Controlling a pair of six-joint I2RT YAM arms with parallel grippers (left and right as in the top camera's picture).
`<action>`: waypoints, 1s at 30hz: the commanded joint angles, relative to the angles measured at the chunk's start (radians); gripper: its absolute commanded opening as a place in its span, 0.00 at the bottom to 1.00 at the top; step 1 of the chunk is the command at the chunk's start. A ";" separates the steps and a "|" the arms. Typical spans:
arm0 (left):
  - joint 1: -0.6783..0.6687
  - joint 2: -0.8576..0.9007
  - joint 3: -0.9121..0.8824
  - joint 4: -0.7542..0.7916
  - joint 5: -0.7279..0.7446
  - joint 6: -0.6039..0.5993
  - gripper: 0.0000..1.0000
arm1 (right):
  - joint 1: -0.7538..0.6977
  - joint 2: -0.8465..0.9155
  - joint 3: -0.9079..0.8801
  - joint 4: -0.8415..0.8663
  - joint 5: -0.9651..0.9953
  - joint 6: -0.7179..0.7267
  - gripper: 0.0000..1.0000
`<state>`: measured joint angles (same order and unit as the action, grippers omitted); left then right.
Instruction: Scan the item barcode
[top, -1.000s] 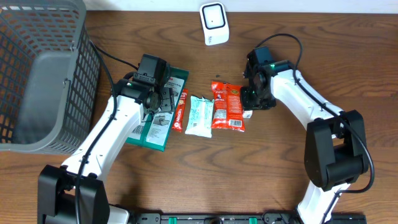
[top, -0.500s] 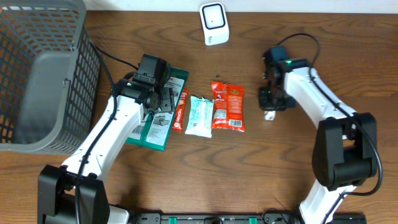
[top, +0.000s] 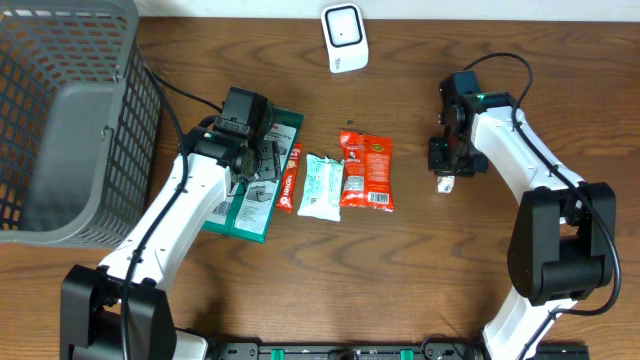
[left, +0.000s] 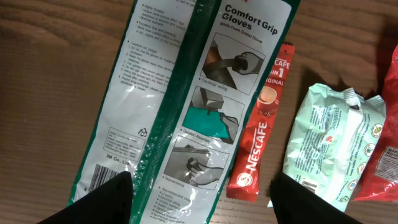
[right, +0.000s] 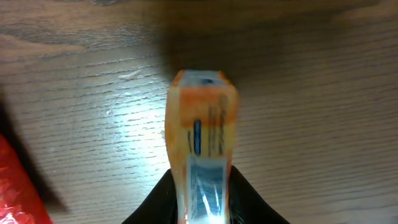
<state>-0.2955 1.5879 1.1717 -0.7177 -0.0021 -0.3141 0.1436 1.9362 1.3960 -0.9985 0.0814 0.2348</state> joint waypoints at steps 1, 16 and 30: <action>0.002 0.006 -0.004 -0.002 -0.002 0.003 0.71 | 0.000 -0.027 0.003 0.000 -0.014 0.004 0.20; 0.002 0.006 -0.004 -0.003 -0.002 0.003 0.71 | 0.000 -0.027 0.003 0.000 -0.045 0.003 0.38; 0.002 0.006 -0.004 0.002 -0.002 0.003 0.71 | 0.018 -0.077 0.274 -0.152 -0.216 -0.042 0.42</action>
<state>-0.2955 1.5879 1.1717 -0.7166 -0.0021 -0.3141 0.1444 1.9099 1.6119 -1.1397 -0.0006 0.2085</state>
